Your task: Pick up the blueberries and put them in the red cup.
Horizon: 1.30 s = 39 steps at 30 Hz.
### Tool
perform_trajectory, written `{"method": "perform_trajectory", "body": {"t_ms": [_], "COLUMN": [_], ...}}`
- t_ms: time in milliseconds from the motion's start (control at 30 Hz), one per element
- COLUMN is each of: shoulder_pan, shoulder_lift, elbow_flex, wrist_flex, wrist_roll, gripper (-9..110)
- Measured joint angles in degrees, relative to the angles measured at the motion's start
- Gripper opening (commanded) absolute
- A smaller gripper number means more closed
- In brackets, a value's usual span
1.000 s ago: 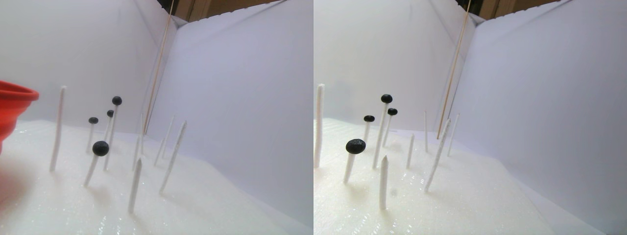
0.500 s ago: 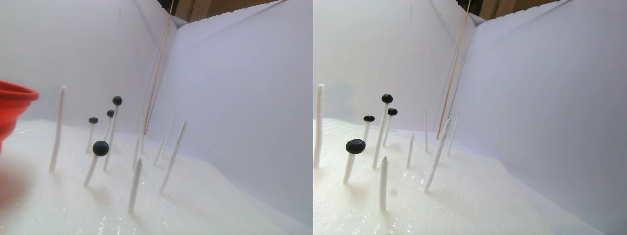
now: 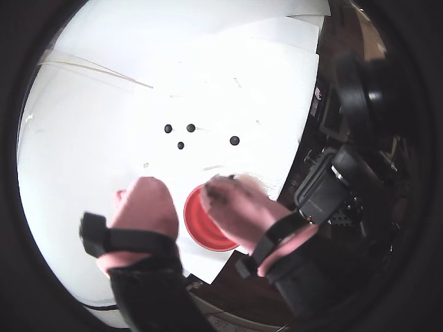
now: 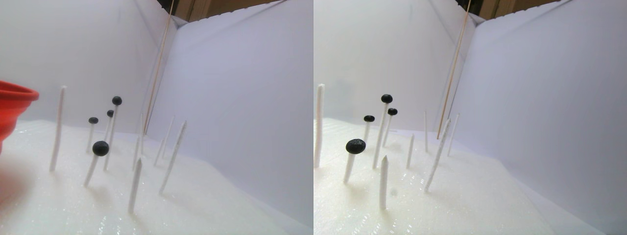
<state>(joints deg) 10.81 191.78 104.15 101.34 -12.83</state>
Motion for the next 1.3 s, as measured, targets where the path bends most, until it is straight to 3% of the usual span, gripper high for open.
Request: {"method": "perform_trajectory", "body": {"t_ms": [700, 1300], "shoulder_pan": [-3.3, -5.1], "shoulder_lift": [-0.6, -8.3], "elbow_flex": [0.0, 4.2], "wrist_flex": [-3.6, -7.1], "wrist_roll": [-3.4, -22.9], "gripper": [10, 11]}}
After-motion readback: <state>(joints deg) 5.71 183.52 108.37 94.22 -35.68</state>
